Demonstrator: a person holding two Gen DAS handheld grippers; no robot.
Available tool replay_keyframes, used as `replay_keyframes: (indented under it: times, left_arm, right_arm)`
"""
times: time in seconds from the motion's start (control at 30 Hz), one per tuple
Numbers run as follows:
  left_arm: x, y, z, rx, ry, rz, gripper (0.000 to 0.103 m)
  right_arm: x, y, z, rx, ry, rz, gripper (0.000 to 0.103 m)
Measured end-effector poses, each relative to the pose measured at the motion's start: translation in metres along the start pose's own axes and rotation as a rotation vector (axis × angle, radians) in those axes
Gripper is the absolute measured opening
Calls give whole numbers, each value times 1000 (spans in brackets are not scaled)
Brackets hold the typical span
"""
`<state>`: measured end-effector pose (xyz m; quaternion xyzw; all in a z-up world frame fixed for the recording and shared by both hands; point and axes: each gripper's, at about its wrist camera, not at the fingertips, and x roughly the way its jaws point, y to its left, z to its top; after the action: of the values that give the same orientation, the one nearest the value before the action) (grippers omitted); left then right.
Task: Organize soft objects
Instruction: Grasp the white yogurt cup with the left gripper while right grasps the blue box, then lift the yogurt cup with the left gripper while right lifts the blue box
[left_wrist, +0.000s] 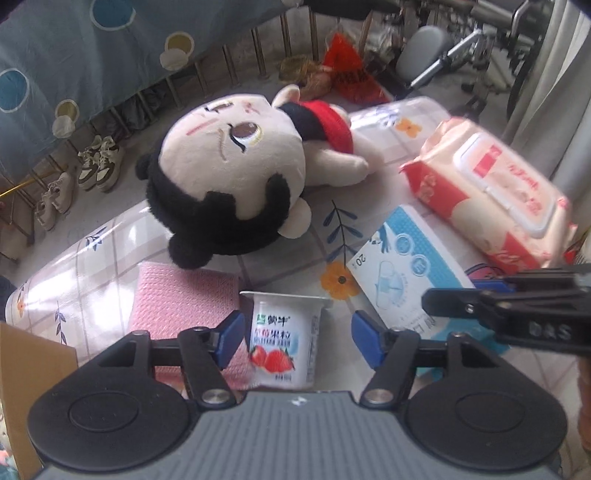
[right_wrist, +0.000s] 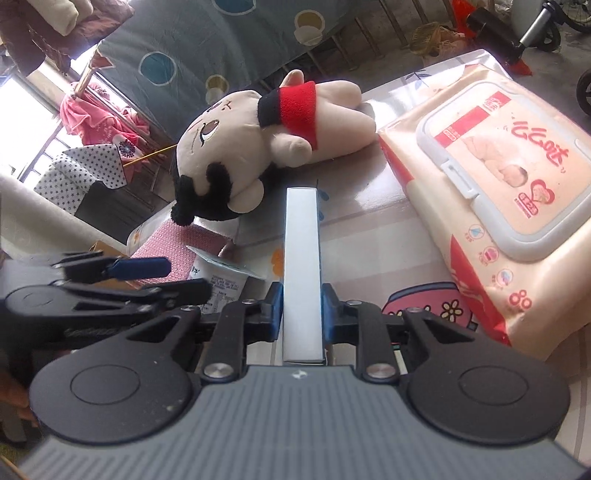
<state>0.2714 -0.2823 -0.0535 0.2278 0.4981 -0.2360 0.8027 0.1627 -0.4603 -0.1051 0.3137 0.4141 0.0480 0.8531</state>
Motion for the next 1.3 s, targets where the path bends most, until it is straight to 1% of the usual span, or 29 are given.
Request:
replay_keyframes:
  times: [0.07, 0.1, 0.13, 0.17, 0.2, 0.23, 0.33, 0.47, 0.53, 0.63, 0.67, 0.73, 0.83, 0.9, 1.03, 1.17, 1.3]
  left_arm:
    - [11, -2, 3, 8, 31, 24, 65]
    - [15, -3, 5, 8, 41, 35, 63]
    - [19, -3, 5, 5, 49, 42, 57]
    - [23, -3, 6, -2, 54, 51, 55]
    - [25, -4, 6, -8, 50, 70, 49]
    - [26, -3, 5, -11, 43, 79, 48]
    - [21, 1, 1, -58, 23, 65, 47]
    - [1, 10, -18, -118, -2, -3, 47]
    - [-11, 9, -32, -128, -17, -51, 47]
    - [-21, 2, -59, -137, -3, -131, 47]
    - [-24, -2, -69, -132, -10, -147, 47]
    - [-34, -12, -85, -101, -49, -142, 47]
    - [-44, -25, -106, -98, -87, -178, 47]
    - [-52, -32, -123, -97, -129, -191, 47]
    - [-64, -48, -153, -72, -235, -165, 47]
    - [-70, -52, -178, -92, -308, -179, 47]
    - [-75, -51, -199, -108, -368, -172, 48]
  right_arm:
    - [0, -2, 0, 4, 3, 7, 20]
    - [1, -3, 0, 9, 5, 12, 20]
    - [1, -4, 0, 12, 7, 17, 20]
    - [1, -5, 0, 18, 8, 22, 20]
    - [1, -5, -1, 21, 11, 26, 20]
    - [2, -5, -1, 21, 13, 30, 20]
    - [3, -6, 0, 21, 14, 33, 20]
    - [4, -13, 1, 40, 22, 46, 20]
    - [4, -16, 0, 56, 26, 55, 21]
    - [3, -19, -1, 72, 29, 64, 21]
    - [3, -19, -1, 74, 30, 64, 21]
    - [3, -18, -2, 71, 28, 63, 21]
    - [5, -17, -1, 69, 30, 62, 21]
    - [5, -17, -1, 68, 31, 64, 21]
    - [6, -18, -1, 66, 35, 68, 21]
    - [6, -18, -2, 56, 39, 70, 21]
    - [7, -16, -2, 42, 41, 68, 21]
